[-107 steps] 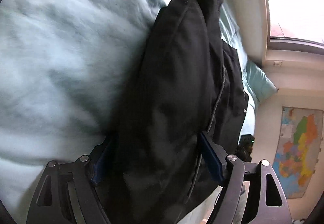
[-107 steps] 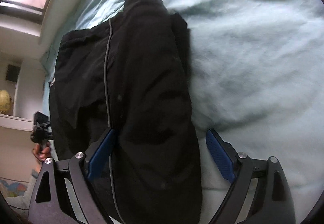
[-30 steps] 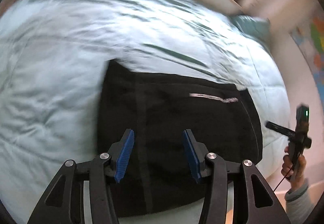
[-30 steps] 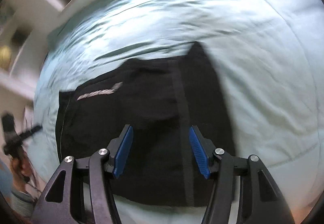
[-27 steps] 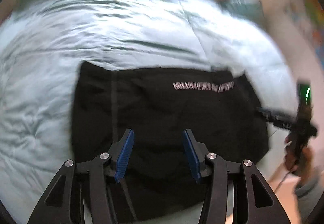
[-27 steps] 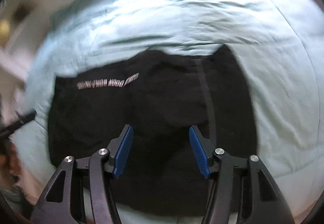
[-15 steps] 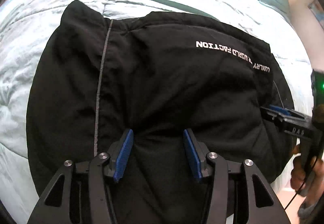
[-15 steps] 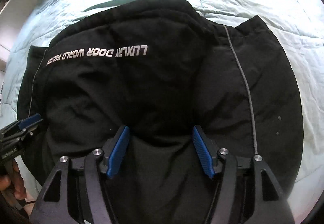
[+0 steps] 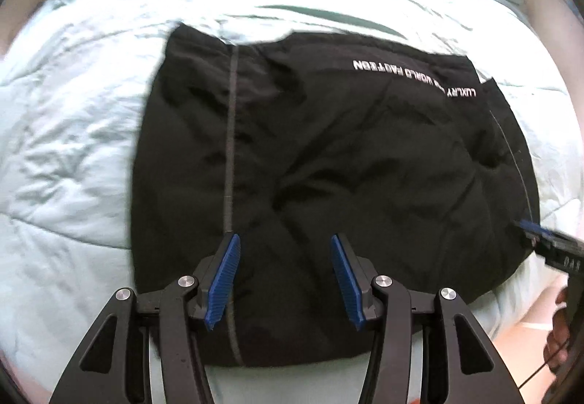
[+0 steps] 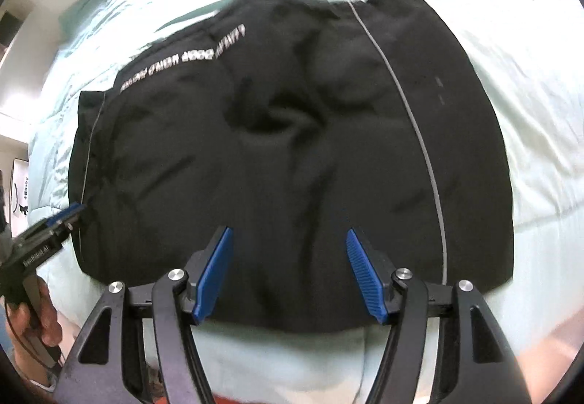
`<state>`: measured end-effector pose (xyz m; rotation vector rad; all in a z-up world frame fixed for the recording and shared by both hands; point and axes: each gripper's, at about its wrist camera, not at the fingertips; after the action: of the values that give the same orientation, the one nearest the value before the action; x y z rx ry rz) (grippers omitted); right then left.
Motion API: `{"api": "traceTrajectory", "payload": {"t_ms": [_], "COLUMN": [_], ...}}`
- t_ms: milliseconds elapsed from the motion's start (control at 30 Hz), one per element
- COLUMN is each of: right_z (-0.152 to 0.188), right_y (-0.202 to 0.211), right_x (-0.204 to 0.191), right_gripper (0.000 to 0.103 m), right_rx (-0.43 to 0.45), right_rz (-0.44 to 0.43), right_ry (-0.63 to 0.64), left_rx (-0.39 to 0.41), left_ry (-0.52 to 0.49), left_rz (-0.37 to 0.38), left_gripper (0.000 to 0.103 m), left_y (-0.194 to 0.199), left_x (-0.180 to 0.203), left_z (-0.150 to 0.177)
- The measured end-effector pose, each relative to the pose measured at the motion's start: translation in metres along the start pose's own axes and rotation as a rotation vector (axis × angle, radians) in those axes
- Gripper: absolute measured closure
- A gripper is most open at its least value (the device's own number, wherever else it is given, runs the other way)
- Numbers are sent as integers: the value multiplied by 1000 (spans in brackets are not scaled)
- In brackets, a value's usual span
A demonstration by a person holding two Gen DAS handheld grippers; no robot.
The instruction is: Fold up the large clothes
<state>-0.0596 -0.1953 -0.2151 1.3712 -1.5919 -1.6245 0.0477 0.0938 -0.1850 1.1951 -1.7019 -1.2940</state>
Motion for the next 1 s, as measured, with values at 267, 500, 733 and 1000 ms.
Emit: {"api": "traceTrajectory", "payload": {"t_ms": [267, 500, 733, 1000], "right_z": [0, -13, -18, -15], "right_y": [50, 101, 153, 190], "right_x": [-9, -62, -114, -145], "right_gripper": [36, 36, 35, 34], "right_rx": [73, 162, 270, 326], "right_rz": [92, 100, 108, 112], "right_ry": [-35, -17, 51, 109], "left_rx": [253, 404, 442, 463], "left_ry": [28, 14, -30, -20], "left_rz": [-166, -193, -177, -162], "left_gripper": [50, 50, 50, 50], "left_y": [107, 198, 249, 272], "left_x": [-1, 22, 41, 49], "left_z": [-9, -29, -30, -28]}}
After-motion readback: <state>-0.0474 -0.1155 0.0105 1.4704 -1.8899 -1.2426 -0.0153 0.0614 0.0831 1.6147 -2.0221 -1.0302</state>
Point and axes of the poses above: each gripper's, at about its wrist camera, not at the fingertips, and y roughly against the way its jaws point, x to its right, z to its underside, and after that the axes turned 6 degrees about -z, right-handed
